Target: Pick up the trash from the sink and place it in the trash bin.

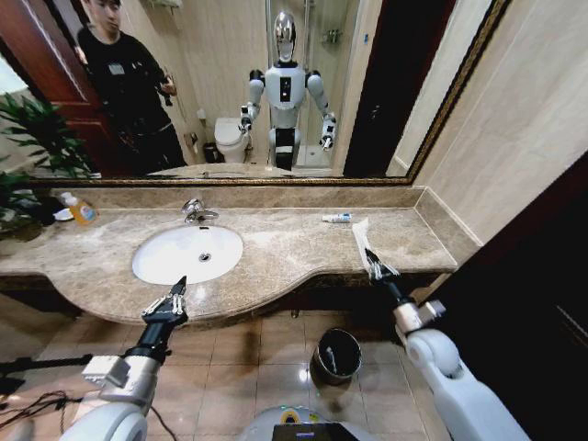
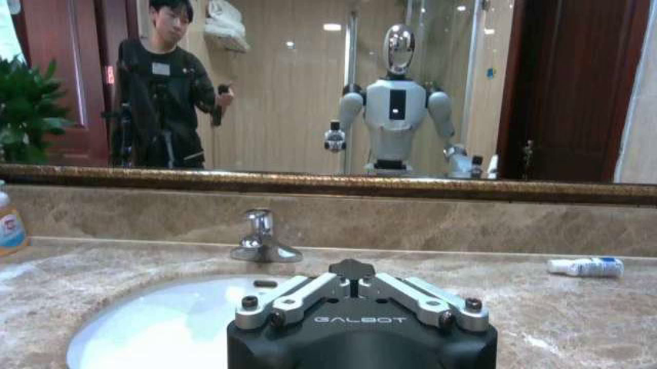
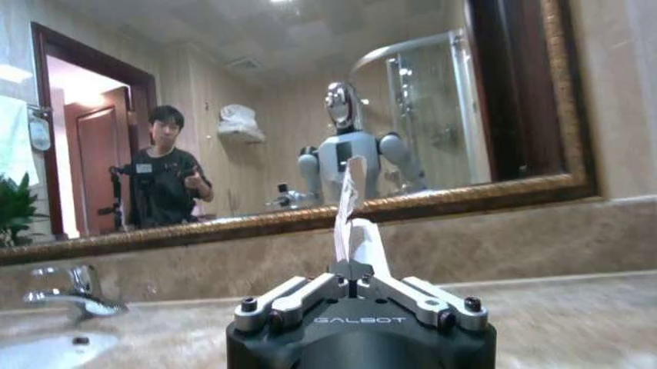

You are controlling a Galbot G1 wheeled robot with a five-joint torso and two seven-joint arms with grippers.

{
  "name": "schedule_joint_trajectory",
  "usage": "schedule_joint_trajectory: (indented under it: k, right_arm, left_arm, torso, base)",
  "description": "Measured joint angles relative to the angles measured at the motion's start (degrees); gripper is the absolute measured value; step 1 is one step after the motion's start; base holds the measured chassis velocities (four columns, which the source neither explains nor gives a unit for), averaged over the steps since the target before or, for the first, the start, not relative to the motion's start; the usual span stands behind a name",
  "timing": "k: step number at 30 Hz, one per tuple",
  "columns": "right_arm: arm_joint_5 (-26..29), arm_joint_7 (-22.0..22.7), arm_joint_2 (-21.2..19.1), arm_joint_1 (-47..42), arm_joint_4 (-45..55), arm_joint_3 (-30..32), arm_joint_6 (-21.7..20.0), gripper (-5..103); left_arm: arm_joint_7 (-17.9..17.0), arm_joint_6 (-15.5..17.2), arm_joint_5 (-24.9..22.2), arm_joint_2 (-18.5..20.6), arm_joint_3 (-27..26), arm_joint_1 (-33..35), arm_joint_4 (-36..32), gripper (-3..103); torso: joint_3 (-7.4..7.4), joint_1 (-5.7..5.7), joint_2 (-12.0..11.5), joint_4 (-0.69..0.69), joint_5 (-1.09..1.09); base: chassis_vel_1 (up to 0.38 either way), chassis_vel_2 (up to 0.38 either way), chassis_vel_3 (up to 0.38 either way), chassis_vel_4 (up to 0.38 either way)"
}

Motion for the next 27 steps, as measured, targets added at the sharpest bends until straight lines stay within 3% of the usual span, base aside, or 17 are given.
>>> schedule_joint_trajectory:
  k: [1, 5, 8, 18, 27]
  right_arm:
    - [0.00, 0.00, 0.00, 0.00, 0.00, 0.00, 0.00, 0]
    - [-4.18, -2.41, 1.46, -2.27, -8.26, -0.35, 7.40, 0]
    - [-5.67, -2.66, 1.69, -1.92, -12.62, -1.58, 8.75, 0]
    - [-5.01, -4.21, 3.89, -0.10, -23.12, -6.37, 8.41, 0]
    - [-10.39, -4.67, 5.94, 5.59, -38.50, -8.73, 6.06, 0]
  left_arm:
    - [0.00, 0.00, 0.00, 0.00, 0.00, 0.00, 0.00, 0]
    - [0.00, 0.00, 0.00, 0.00, 0.00, 0.00, 0.00, 0]
    - [0.00, 0.00, 0.00, 0.00, 0.00, 0.00, 0.00, 0]
    - [0.00, 0.00, 0.00, 0.00, 0.00, 0.00, 0.00, 0]
    - [0.00, 0.00, 0.00, 0.00, 0.00, 0.00, 0.00, 0]
  torso:
    - [0.00, 0.00, 0.00, 0.00, 0.00]
    - [0.00, 0.00, 0.00, 0.00, 0.00]
    - [0.00, 0.00, 0.00, 0.00, 0.01]
    - [0.00, 0.00, 0.00, 0.00, 0.00]
    - [0.01, 0.01, -0.01, 0.00, 0.01]
  base:
    - [0.000, 0.000, 0.000, 0.000]
    - [0.000, 0.000, 0.000, 0.000]
    - [0.000, 0.000, 0.000, 0.000]
    - [0.000, 0.000, 0.000, 0.000]
    - [0.000, 0.000, 0.000, 0.000]
